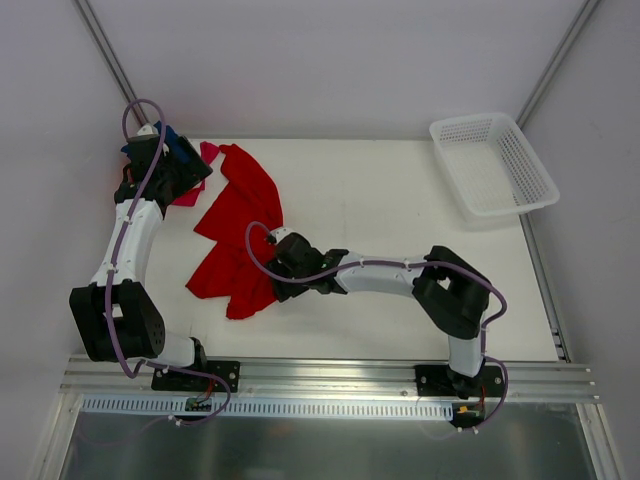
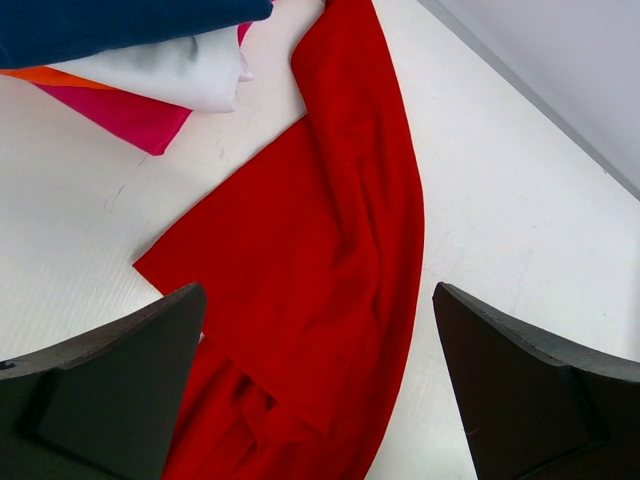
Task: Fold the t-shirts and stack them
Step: Flatten the tshirt out
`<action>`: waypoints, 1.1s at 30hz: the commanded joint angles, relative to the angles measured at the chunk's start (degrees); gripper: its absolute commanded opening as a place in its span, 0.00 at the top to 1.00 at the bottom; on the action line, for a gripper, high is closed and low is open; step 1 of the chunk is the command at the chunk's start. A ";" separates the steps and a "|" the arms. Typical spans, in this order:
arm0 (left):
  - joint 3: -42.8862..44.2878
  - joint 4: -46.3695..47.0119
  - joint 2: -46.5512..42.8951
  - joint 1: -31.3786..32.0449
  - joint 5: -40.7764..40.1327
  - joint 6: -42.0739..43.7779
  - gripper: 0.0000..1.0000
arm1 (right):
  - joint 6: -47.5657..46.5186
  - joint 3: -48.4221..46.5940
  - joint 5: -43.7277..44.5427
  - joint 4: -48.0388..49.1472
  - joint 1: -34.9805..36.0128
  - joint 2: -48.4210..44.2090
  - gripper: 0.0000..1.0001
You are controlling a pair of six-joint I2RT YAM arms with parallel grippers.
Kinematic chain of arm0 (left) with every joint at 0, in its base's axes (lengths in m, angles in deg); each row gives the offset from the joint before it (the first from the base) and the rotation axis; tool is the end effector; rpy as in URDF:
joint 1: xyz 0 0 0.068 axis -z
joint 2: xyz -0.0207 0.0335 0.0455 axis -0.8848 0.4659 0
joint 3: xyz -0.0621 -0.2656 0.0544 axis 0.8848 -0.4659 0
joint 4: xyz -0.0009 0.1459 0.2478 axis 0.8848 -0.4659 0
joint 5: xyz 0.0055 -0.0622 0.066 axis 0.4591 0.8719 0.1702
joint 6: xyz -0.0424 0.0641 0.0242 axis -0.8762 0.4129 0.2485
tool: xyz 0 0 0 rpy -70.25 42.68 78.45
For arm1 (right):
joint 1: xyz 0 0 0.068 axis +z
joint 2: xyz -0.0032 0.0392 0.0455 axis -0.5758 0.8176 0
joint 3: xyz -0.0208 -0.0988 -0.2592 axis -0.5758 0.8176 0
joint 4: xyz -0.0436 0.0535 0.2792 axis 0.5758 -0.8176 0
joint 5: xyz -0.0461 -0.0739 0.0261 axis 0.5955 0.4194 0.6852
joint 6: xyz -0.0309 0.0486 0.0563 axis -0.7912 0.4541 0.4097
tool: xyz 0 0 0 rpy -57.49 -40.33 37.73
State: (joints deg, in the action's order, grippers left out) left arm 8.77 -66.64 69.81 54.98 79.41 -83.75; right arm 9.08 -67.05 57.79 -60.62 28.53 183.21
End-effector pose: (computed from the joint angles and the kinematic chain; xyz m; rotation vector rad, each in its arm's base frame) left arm 0.3834 0.0439 0.3203 -0.6062 1.9798 -0.3087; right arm 0.2083 0.4158 0.1506 -1.0251 2.1862 0.6066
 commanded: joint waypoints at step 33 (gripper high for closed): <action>-0.25 0.82 0.46 -0.23 2.49 0.30 0.01 | -1.59 6.95 13.70 -4.32 -21.66 -13.75 1.00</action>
State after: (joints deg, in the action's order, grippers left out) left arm 8.53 -66.62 70.66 55.00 81.02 -83.75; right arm 6.96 -60.01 65.86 -62.28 7.78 174.99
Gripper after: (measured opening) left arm 0.990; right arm 0.034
